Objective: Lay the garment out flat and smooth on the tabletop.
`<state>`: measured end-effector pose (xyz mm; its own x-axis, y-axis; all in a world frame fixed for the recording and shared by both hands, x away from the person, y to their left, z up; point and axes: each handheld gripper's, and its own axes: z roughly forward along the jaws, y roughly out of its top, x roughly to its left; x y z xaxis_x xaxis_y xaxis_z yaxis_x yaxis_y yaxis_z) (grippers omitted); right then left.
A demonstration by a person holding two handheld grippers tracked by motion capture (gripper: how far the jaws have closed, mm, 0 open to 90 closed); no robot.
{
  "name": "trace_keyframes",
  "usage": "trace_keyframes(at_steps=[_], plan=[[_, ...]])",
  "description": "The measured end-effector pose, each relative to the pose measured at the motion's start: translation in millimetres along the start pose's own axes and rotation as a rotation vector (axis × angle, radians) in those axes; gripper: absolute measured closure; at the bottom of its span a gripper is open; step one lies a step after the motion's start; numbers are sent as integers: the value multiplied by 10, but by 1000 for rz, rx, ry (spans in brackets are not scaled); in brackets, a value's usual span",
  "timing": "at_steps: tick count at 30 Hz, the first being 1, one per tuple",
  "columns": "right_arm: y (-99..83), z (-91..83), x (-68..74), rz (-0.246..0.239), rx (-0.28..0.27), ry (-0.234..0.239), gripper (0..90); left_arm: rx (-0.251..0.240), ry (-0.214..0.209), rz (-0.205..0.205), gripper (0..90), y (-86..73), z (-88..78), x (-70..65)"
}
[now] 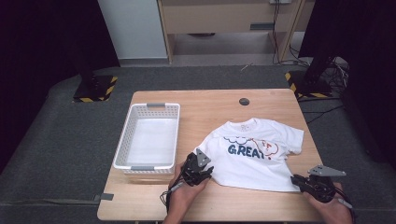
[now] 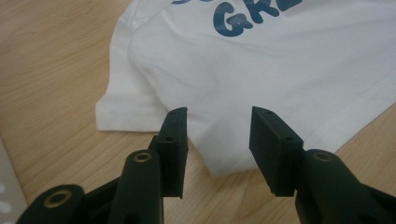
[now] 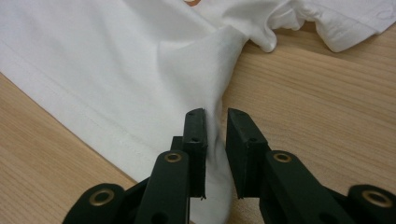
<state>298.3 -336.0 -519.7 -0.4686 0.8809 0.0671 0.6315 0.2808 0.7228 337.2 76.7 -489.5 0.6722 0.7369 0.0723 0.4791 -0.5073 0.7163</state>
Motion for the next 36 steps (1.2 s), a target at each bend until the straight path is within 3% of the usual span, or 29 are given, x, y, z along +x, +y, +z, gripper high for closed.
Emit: trace_keyframes(at_steps=[6,10,14,19,25,30,36], plan=[[11,-51,5,-3,-25,-3,660,22,-8,-31,412,-76,32,9],[17,-79,1,5,-39,-6,565,42,-19,-9,317,-98,112,-32],[0,-72,14,2,-29,10,481,54,-39,-24,295,-118,174,-30],[-10,-43,35,-1,-8,28,470,64,-59,-41,300,-147,209,-15],[-39,34,95,-33,40,40,476,64,-73,-26,378,-152,241,12],[-49,73,135,-55,61,45,539,53,-97,-16,459,-159,274,27],[-47,82,151,-53,53,69,744,5,-94,1,671,-133,298,13]])
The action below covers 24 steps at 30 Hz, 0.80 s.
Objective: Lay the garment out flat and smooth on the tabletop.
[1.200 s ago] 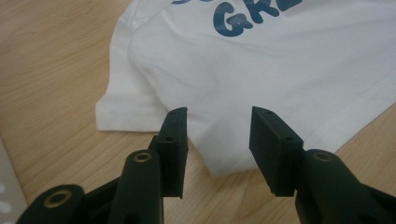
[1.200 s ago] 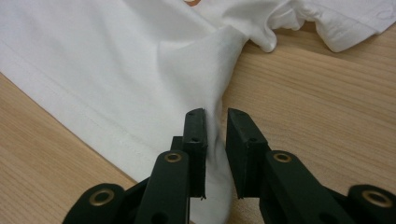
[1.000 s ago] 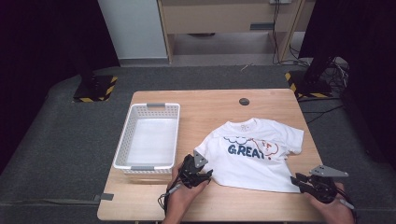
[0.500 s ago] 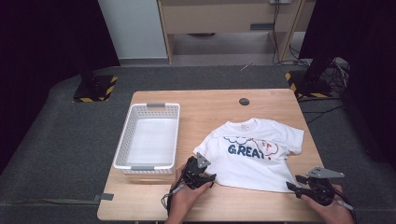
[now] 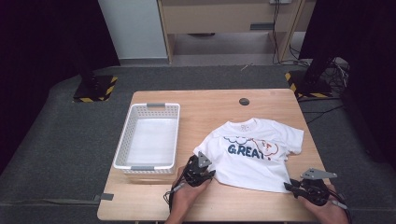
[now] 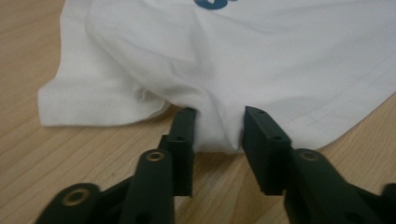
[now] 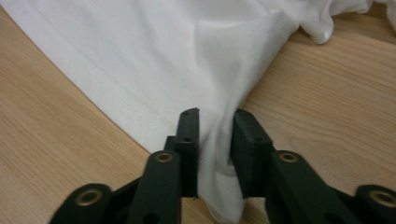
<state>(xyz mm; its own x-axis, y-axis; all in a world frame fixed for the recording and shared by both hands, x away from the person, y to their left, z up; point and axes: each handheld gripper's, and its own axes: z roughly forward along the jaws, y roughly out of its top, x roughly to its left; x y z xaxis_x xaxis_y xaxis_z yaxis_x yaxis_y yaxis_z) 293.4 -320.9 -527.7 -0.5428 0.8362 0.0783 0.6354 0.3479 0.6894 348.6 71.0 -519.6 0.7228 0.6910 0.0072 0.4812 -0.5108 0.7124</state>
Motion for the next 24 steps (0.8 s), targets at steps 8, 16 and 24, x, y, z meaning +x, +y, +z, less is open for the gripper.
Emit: trace_keyframes(at_steps=[8,16,24], plan=[[53,-32,3,9,-50,30,850,-64,27,43,845,73,-137,-43],[115,-320,-76,37,-144,24,851,-96,24,61,845,168,-387,-133],[93,-389,-167,64,-150,8,850,-116,0,38,809,221,-464,-132]])
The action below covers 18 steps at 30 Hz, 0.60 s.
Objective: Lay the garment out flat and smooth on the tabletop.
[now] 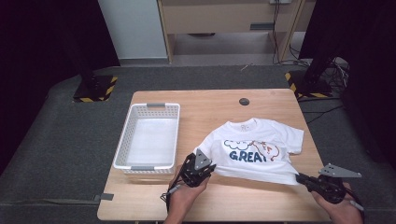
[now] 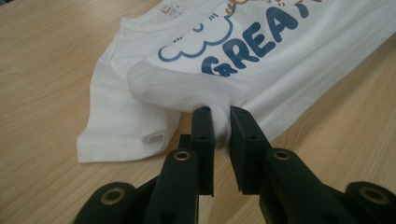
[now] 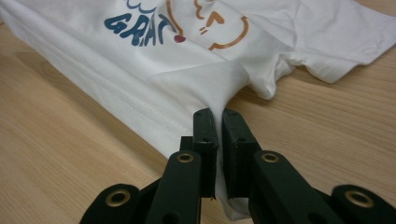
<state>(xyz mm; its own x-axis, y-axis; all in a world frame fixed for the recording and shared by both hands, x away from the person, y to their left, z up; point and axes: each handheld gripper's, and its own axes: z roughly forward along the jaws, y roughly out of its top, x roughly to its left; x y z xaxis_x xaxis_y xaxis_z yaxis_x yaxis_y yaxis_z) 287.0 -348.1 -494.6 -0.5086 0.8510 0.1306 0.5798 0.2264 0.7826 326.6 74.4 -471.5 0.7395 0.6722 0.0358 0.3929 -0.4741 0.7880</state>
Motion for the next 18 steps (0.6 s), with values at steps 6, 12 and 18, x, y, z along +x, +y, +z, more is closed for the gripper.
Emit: trace_keyframes(at_steps=[6,12,18], plan=[[-60,37,-84,18,39,-68,850,41,44,-7,753,-83,55,69],[-107,38,-166,60,48,-100,846,106,26,-42,714,-191,145,145],[-131,76,-157,55,66,-95,705,168,-47,-11,658,-234,244,49]])
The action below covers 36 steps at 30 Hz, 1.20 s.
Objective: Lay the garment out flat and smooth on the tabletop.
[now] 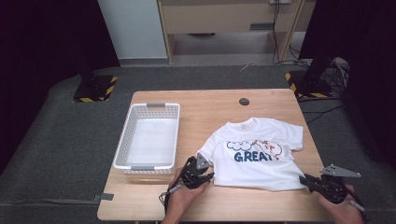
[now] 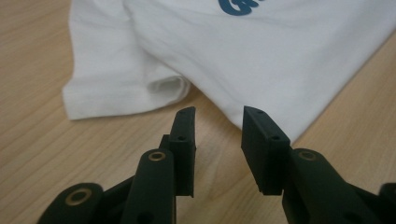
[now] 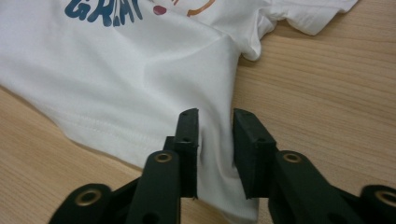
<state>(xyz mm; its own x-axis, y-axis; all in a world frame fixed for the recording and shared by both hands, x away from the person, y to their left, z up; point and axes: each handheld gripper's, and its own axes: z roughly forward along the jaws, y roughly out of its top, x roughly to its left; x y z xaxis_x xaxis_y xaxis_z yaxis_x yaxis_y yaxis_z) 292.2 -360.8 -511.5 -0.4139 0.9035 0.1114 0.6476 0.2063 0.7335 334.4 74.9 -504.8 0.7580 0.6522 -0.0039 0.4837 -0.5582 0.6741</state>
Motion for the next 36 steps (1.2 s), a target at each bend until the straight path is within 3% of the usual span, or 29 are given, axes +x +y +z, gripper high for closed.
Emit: trace_keyframes(at_steps=[5,7,9,14,20,21,25,30,36], plan=[[-2,-12,11,-22,-8,33,604,12,-32,12,603,5,34,-120],[-7,-10,18,-31,-3,42,589,24,-47,18,594,3,52,-173],[-44,12,37,-50,36,46,578,45,-57,35,581,-31,56,-253],[-65,32,38,-52,56,53,576,63,-69,48,571,-48,71,-299],[-70,73,103,-87,96,70,690,75,-41,53,651,-64,131,-301],[-66,86,122,-93,104,77,747,73,-35,56,714,-60,134,-277],[-49,102,168,-100,116,98,844,57,-29,54,821,-60,149,-248],[-14,81,191,-84,91,128,859,51,-28,52,881,-34,135,-253],[106,-66,182,-14,-8,180,859,-6,-39,47,882,114,-117,-262]])
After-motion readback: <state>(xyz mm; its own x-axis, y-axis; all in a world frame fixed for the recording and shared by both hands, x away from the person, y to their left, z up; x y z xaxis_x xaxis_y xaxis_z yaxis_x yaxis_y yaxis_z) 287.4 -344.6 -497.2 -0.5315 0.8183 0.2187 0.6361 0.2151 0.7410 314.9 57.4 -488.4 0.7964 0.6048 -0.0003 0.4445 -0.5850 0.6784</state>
